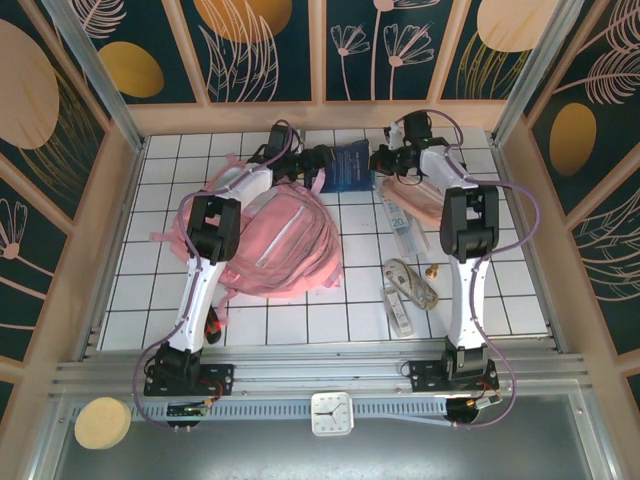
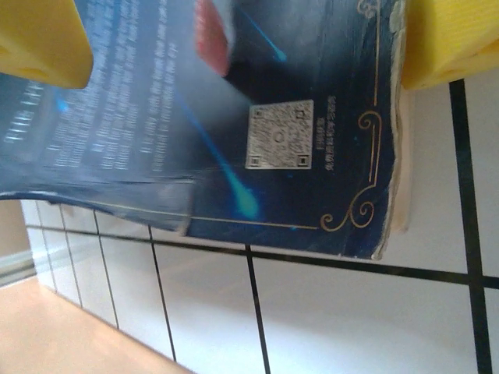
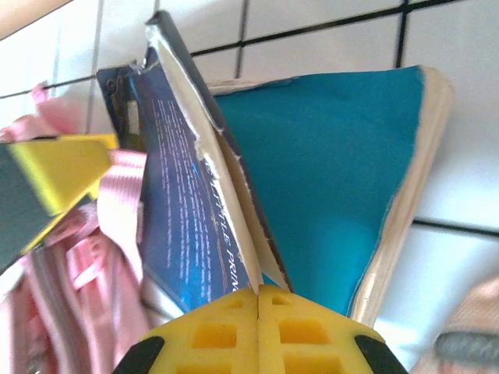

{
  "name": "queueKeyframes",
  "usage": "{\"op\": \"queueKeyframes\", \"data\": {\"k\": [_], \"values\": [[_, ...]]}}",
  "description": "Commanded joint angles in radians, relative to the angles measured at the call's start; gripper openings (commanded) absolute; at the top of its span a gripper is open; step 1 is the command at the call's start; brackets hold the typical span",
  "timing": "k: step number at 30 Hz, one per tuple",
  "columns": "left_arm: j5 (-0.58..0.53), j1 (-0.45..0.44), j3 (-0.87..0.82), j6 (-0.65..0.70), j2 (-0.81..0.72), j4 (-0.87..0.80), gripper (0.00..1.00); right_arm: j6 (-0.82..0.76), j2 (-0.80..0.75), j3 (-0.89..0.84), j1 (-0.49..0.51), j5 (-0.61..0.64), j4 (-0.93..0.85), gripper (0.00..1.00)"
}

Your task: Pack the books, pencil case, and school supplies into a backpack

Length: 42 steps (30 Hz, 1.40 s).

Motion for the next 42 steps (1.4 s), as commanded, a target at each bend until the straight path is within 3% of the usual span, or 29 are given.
{"op": "queueKeyframes", "data": {"k": [1, 10, 13, 14, 19, 23, 30, 34, 42], "values": [[0.074, -0.001, -0.036, 0.088, -0.050, -0.140, 0.99, 0.042, -0.131, -0.093, 0.024, -0.111, 0.012, 0.00], [0.278, -0.012, -0.186, 0.043, -0.109, 0.026, 0.99, 0.131, -0.458, -0.550, 0.088, -0.121, -0.001, 0.02], [0.293, -0.027, -0.206, 0.040, -0.108, 0.040, 0.99, 0.143, -0.546, -0.647, 0.066, -0.051, -0.028, 0.60], [0.298, -0.033, -0.213, 0.043, -0.107, 0.044, 0.99, 0.148, -0.564, -0.655, 0.058, -0.021, -0.039, 0.75], [0.295, -0.046, -0.234, 0.056, -0.105, 0.045, 0.99, 0.142, -0.554, -0.613, 0.038, 0.047, -0.105, 0.99], [0.282, -0.050, -0.231, 0.066, -0.104, 0.033, 0.99, 0.081, -0.486, -0.551, 0.027, 0.123, -0.164, 0.99], [0.280, -0.051, -0.253, 0.072, -0.100, 0.040, 0.99, 0.136, -0.363, -0.525, 0.021, 0.044, -0.100, 0.98], [0.285, -0.053, -0.273, 0.076, -0.106, 0.049, 0.95, 0.252, -0.333, -0.577, 0.038, -0.035, -0.023, 0.89], [0.303, -0.060, -0.313, 0.080, -0.110, 0.074, 0.86, 0.388, -0.301, -0.640, 0.073, -0.002, 0.102, 0.73]]}}
